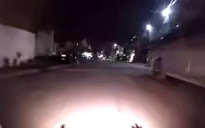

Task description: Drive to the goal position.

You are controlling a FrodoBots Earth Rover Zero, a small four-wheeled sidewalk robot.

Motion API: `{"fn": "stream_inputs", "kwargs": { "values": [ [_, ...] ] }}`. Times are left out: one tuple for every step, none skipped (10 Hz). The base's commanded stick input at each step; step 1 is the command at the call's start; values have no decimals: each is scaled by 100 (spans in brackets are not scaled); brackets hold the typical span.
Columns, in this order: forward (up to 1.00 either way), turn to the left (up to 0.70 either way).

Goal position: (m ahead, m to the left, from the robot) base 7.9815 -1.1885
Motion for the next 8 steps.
{"fn": "stream_inputs", "kwargs": {
  "values": [
    [85,-8],
    [85,-14],
    [85,-19],
    [85,-25],
    [85,-30],
    [85,-33],
    [85,-31],
    [85,-28]
  ]
}}
